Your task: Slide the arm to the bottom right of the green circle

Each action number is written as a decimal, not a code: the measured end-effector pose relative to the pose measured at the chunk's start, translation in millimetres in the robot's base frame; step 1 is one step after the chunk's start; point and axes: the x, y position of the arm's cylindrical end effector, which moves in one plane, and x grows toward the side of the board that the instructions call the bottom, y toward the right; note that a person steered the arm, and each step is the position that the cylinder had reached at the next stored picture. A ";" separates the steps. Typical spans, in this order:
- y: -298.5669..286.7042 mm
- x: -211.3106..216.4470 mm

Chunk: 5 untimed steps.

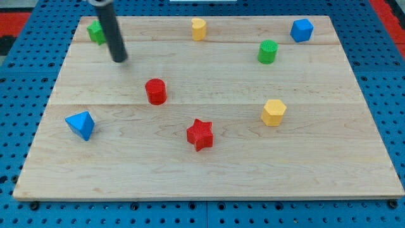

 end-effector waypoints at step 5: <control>300.9 12.6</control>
